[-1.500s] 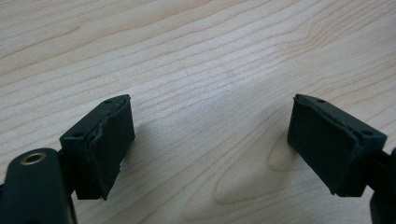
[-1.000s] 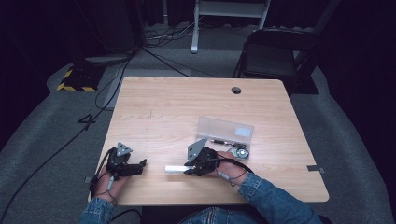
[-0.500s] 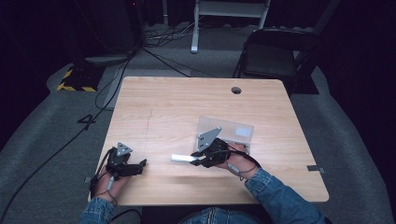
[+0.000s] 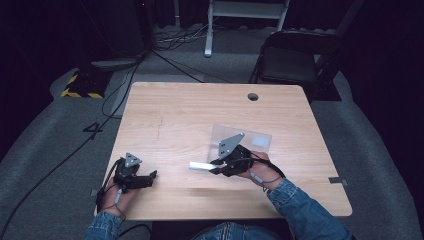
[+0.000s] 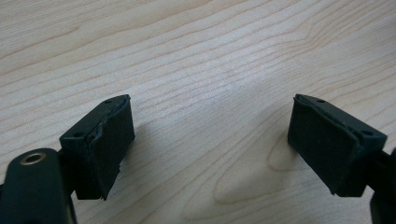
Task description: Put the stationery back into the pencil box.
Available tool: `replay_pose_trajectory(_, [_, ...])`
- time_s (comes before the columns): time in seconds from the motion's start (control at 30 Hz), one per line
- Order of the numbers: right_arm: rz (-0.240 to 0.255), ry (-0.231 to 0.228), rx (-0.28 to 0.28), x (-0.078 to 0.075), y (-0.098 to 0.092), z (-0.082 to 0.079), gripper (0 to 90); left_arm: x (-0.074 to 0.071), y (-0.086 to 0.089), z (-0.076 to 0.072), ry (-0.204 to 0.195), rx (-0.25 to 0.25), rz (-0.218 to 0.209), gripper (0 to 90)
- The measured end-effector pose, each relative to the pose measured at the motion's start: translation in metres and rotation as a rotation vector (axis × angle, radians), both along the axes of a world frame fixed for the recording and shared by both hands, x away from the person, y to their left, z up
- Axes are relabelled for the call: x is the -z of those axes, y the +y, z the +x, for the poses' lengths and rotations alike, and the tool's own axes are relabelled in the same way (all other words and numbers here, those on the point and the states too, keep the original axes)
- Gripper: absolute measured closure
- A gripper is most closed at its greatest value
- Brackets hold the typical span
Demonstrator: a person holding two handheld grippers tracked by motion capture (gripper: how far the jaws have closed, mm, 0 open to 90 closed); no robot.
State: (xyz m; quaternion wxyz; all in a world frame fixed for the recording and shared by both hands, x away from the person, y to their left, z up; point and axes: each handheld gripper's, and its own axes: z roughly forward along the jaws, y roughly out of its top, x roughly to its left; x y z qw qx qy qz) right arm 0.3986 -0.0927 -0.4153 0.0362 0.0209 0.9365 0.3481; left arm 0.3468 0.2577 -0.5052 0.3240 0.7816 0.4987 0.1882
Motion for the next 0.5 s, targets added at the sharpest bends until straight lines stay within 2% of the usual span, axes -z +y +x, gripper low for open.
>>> replay_pose_trajectory(0.5, [-0.022, -0.007, 0.063, -0.002, -0.021, 0.014, 71.4, 0.0, 0.0, 0.0, 0.0, 0.0, 0.0, 15.0])
